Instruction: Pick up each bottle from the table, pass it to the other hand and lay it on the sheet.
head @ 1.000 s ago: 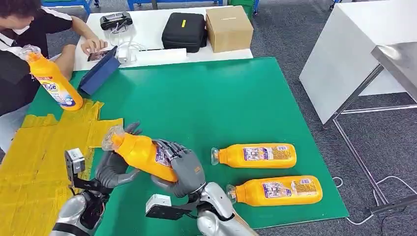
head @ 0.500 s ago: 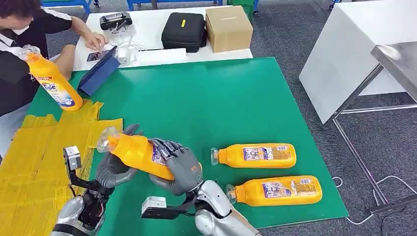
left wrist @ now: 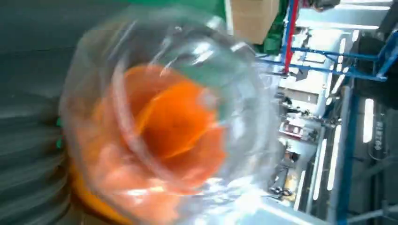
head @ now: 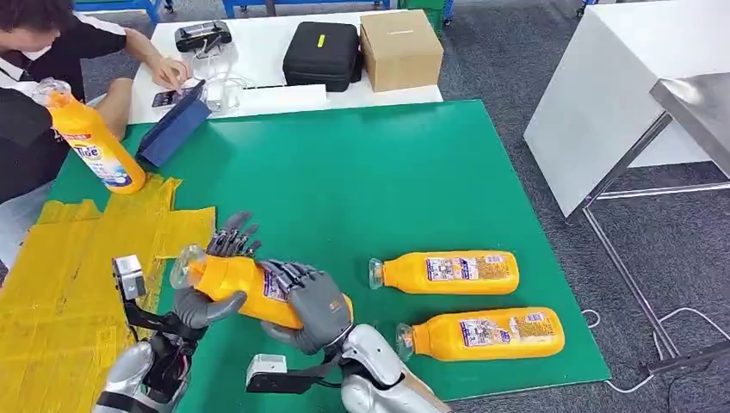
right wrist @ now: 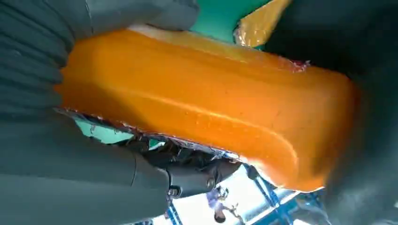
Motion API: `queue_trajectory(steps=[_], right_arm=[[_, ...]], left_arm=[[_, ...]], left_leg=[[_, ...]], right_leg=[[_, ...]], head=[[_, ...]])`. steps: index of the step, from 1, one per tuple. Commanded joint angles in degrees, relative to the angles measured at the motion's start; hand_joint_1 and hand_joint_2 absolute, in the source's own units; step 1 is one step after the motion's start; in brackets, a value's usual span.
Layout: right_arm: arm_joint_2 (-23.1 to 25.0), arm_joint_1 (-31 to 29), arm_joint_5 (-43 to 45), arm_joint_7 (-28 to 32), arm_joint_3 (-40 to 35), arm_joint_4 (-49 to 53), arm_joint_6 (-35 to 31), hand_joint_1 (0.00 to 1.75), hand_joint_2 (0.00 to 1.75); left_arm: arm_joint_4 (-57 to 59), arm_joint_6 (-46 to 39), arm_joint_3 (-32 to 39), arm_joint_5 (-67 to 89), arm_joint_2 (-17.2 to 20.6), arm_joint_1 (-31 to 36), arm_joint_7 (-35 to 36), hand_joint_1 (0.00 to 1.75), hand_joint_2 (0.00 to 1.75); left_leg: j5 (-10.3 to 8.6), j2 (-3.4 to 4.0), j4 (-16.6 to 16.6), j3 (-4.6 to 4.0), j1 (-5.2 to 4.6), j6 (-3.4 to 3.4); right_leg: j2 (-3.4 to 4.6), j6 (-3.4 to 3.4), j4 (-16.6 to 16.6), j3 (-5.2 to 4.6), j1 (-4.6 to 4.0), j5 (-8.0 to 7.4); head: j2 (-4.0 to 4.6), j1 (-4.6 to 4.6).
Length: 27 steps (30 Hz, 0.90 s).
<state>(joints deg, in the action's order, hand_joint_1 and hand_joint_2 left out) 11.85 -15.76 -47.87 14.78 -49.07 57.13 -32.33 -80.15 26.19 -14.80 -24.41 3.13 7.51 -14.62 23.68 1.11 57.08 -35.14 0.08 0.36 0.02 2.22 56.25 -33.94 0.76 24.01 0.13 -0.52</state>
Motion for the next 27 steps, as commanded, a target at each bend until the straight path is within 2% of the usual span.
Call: queue_trajectory(steps=[1,13,21,27], right_arm=[[-0.60,-0.76,-0.23,0.15,-2.57,-4.09,0.28,1.75,1.75],[0.58,-3.17,-2.85,-4.64,-3.08,-8.58,5.16,1.75,1.75],[0.18,-1.95,-0.53,-0.51,-3.45,-3.66,1.90,1.75,1.75],[0.13,-2.06,-0.11,-1.54,-2.99,-1.17,0.37,1.75,1.75]], left_arm=[[0.68,-0.42,-1.73,0.25,0.07,2.61,0.13,0.00,1.75],[-0.58,-1.58,-3.31,2.98,-1.30,2.87,-0.70,0.00,1.75],[1.48,-3.10,-3.92,3.91,-1.36,3.08,-0.45,0.00,1.75],[1.92,-3.58,-4.30,4.51,-1.53,3.30,-0.56,0.00,1.75]], left_leg=[[0.04,-0.18,-0.01,0.13,0.07,-0.03],[0.08,-0.25,0.03,0.21,0.09,-0.03],[0.07,-0.28,0.03,0.19,0.09,-0.03],[0.04,-0.20,0.01,0.13,0.04,-0.02]], right_leg=[[-0.13,-0.06,-0.05,0.19,-0.07,0.05],[-0.18,-0.08,-0.03,0.30,-0.08,0.10],[-0.21,-0.08,-0.03,0.28,-0.09,0.11],[-0.14,-0.06,-0.01,0.18,-0.03,0.07]], head=[[0.00,0.00],[0.00,0.00],[0.00,0.00],[0.00,0.00]])
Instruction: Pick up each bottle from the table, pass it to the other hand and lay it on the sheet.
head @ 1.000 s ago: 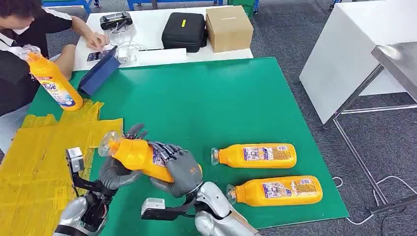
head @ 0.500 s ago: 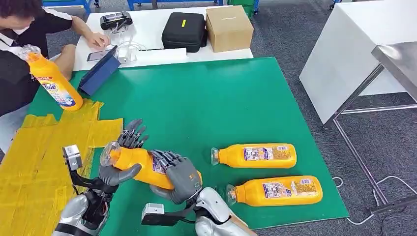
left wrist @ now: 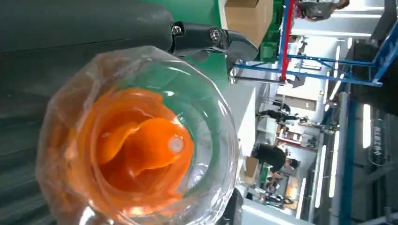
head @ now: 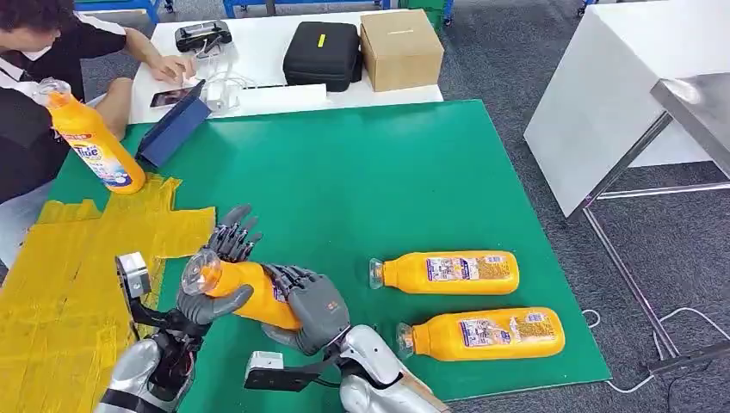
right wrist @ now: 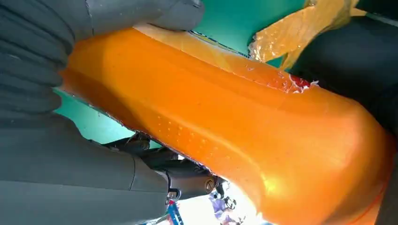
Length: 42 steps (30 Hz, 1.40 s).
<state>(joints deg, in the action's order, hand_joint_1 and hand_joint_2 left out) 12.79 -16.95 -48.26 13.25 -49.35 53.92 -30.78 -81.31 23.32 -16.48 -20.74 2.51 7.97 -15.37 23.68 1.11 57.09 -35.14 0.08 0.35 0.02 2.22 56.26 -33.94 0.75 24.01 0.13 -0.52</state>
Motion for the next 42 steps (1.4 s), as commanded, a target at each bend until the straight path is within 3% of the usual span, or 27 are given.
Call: queue_trajectory(steps=[1,42], right_arm=[[-0.81,-0.86,0.28,-0.01,-2.70,2.04,-1.18,1.75,1.75],[-1.57,0.91,2.13,0.33,-0.69,6.12,-4.51,1.75,1.75]], left_arm=[[3.07,-0.72,-2.62,0.84,-0.92,2.84,0.18,0.00,1.75],[5.43,-8.60,-0.59,8.11,-2.76,2.37,0.27,0.00,1.75]], left_leg=[[0.11,-0.25,0.05,0.23,0.10,-0.04],[0.05,-0.12,-0.02,0.16,0.04,-0.02]], right_leg=[[-0.16,-0.09,-0.02,0.31,-0.10,0.12],[-0.06,-0.06,-0.05,0.21,-0.04,0.05]], head=[[0.00,0.00],[0.00,0.00]])
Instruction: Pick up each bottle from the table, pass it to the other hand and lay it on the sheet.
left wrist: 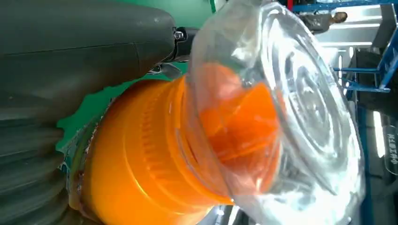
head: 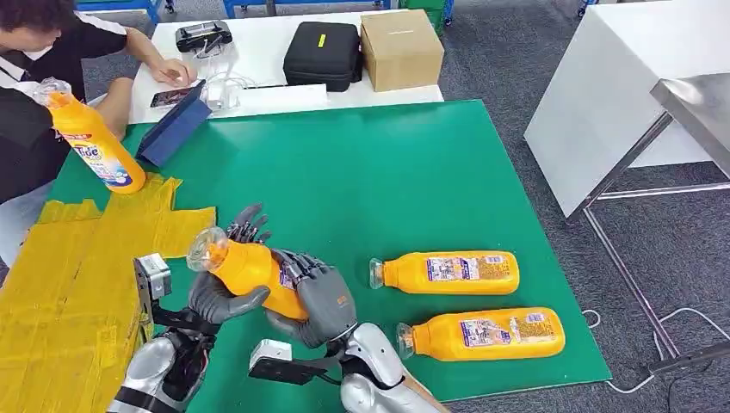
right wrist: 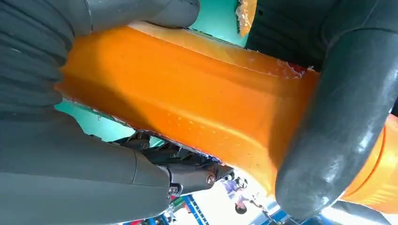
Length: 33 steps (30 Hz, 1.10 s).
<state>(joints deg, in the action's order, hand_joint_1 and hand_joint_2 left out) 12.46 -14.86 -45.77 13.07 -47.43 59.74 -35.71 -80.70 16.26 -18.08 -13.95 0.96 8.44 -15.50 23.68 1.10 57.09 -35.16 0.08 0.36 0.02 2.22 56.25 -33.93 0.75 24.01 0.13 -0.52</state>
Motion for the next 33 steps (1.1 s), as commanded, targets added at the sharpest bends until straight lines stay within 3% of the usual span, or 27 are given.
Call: queue_trajectory(steps=[1,3,4,5,8,9,10,33], right_arm=[[-1.21,-1.31,-0.53,0.29,-2.87,-0.12,0.89,1.75,1.75],[-1.18,-1.23,-0.63,0.17,-3.07,-0.45,1.08,1.75,1.75],[-1.12,-1.07,-0.63,0.17,-3.18,-0.57,1.13,1.75,1.75],[-1.05,-1.24,-0.64,0.18,-3.28,-0.86,1.29,1.75,1.75],[-1.05,-1.24,-0.64,0.18,-3.28,-0.86,1.29,1.75,1.75],[-1.05,-1.24,-0.64,0.18,-3.28,-0.86,1.29,1.75,1.75],[-0.99,-1.42,-0.73,0.17,-3.43,-1.09,1.40,1.75,1.75],[-0.93,-1.68,-0.15,0.65,-3.53,-0.92,0.53,1.75,1.75]], left_arm=[[4.71,-2.10,1.24,1.76,-1.49,2.00,0.25,0.00,1.75],[4.50,-2.53,1.31,2.03,-1.75,2.12,0.15,0.02,1.75],[4.46,-2.58,1.30,2.04,-1.86,2.15,0.15,0.87,1.75],[4.44,-2.72,1.34,2.10,-1.92,2.10,0.18,1.47,1.75],[4.44,-2.72,1.34,2.10,-1.92,2.10,0.18,1.45,1.75],[4.44,-2.72,1.34,2.10,-1.92,2.10,0.18,1.66,1.75],[4.62,-2.73,1.32,2.13,-1.91,2.01,0.19,1.75,1.75],[5.92,-2.20,1.28,2.19,-1.55,2.14,0.08,1.75,1.75]], left_leg=[[0.09,-0.15,0.01,0.25,0.08,-0.04],[0.05,-0.13,-0.01,0.18,0.04,-0.03],[0.12,-0.17,0.02,0.29,0.10,-0.04],[0.03,-0.11,-0.03,0.13,0.04,-0.02],[0.06,-0.11,-0.02,0.19,0.04,-0.03],[0.13,-0.15,0.01,0.31,0.10,-0.05],[0.05,-0.12,-0.02,0.18,0.04,-0.03],[0.08,-0.10,-0.02,0.24,0.06,-0.04]], right_leg=[[-0.07,-0.08,-0.05,0.29,-0.08,0.08],[-0.07,-0.07,-0.04,0.21,-0.04,0.06],[-0.08,-0.10,-0.04,0.34,-0.09,0.11],[-0.06,-0.06,-0.05,0.16,-0.03,0.04],[-0.05,-0.07,-0.04,0.21,-0.04,0.06],[-0.06,-0.11,-0.06,0.36,-0.10,0.11],[-0.06,-0.07,-0.05,0.21,-0.04,0.06],[-0.03,-0.08,-0.06,0.27,-0.06,0.06]], head=[[0.00,0.00],[0.00,0.00],[0.00,0.00],[0.00,0.00],[0.00,0.00],[0.00,0.00],[0.00,0.00],[0.00,0.00]])
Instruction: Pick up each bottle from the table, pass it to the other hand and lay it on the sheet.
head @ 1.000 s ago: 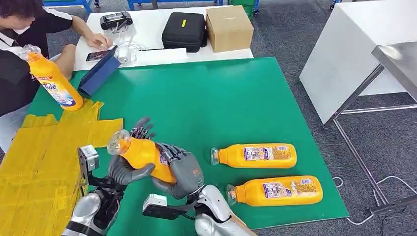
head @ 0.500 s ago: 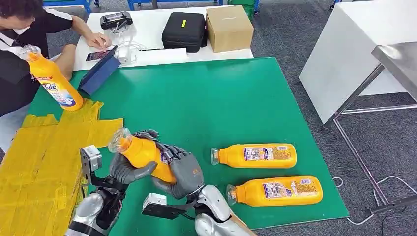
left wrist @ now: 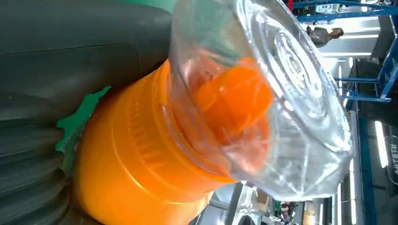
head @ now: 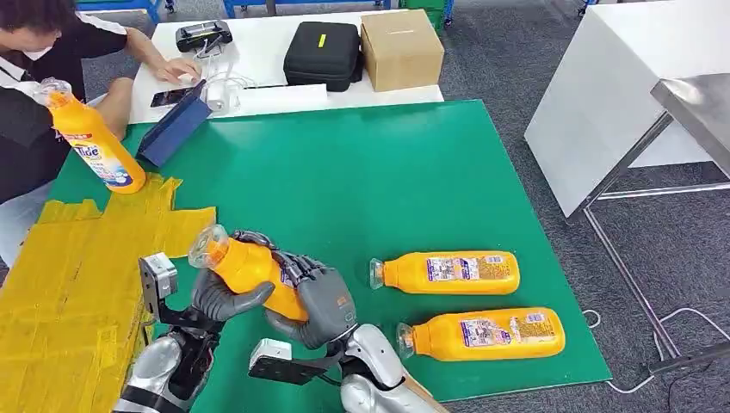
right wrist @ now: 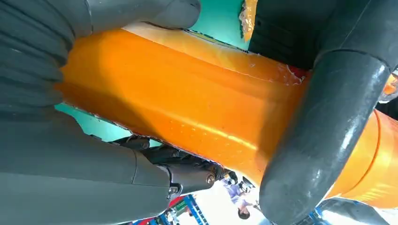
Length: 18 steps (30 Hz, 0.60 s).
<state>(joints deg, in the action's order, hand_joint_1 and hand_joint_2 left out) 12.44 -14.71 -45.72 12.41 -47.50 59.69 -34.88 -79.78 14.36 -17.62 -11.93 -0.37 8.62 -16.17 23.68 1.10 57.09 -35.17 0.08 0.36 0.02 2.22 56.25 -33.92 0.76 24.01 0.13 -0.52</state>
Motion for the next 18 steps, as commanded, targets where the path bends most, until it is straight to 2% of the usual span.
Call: queue_trajectory(steps=[1,11,12,13,18], right_arm=[[-0.90,-1.83,-0.20,1.31,-3.47,-0.88,-0.31,1.75,1.75],[-0.95,-1.62,1.15,2.21,-3.01,0.57,-2.10,1.75,1.75],[-0.99,-1.50,1.31,2.44,-2.90,0.89,-2.50,1.66,1.75],[-1.11,-1.25,1.55,2.88,-2.63,1.59,-3.38,0.03,1.75],[-1.62,0.55,3.00,5.15,0.60,6.19,-5.03,0.00,1.75]], left_arm=[[5.01,-0.30,0.82,0.18,-0.21,1.96,0.76,1.75,1.75],[5.22,0.06,1.47,-0.45,0.11,2.17,0.71,1.75,1.75],[5.15,-0.11,1.66,-0.48,0.07,2.21,0.67,1.75,1.75],[5.01,-0.45,2.07,-0.58,0.03,2.28,0.63,1.75,1.75],[4.68,-2.56,4.79,-1.80,-0.55,2.71,0.92,1.75,1.75]], left_leg=[[0.04,-0.09,-0.03,0.18,0.03,-0.03],[0.12,-0.09,0.01,0.30,0.08,-0.05],[0.14,-0.10,0.02,0.36,0.11,-0.06],[0.06,-0.07,-0.02,0.18,0.04,-0.03],[0.05,-0.11,0.01,0.11,0.04,-0.03]], right_leg=[[-0.03,-0.06,-0.04,0.18,-0.02,0.04],[-0.01,-0.10,-0.04,0.32,-0.08,0.09],[0.01,-0.13,-0.04,0.38,-0.11,0.10],[-0.01,-0.07,-0.03,0.18,-0.04,0.05],[-0.06,-0.07,0.00,0.13,-0.04,0.05]], head=[[0.00,0.00],[0.00,0.00],[0.00,0.00],[0.00,0.00],[0.00,0.00]])
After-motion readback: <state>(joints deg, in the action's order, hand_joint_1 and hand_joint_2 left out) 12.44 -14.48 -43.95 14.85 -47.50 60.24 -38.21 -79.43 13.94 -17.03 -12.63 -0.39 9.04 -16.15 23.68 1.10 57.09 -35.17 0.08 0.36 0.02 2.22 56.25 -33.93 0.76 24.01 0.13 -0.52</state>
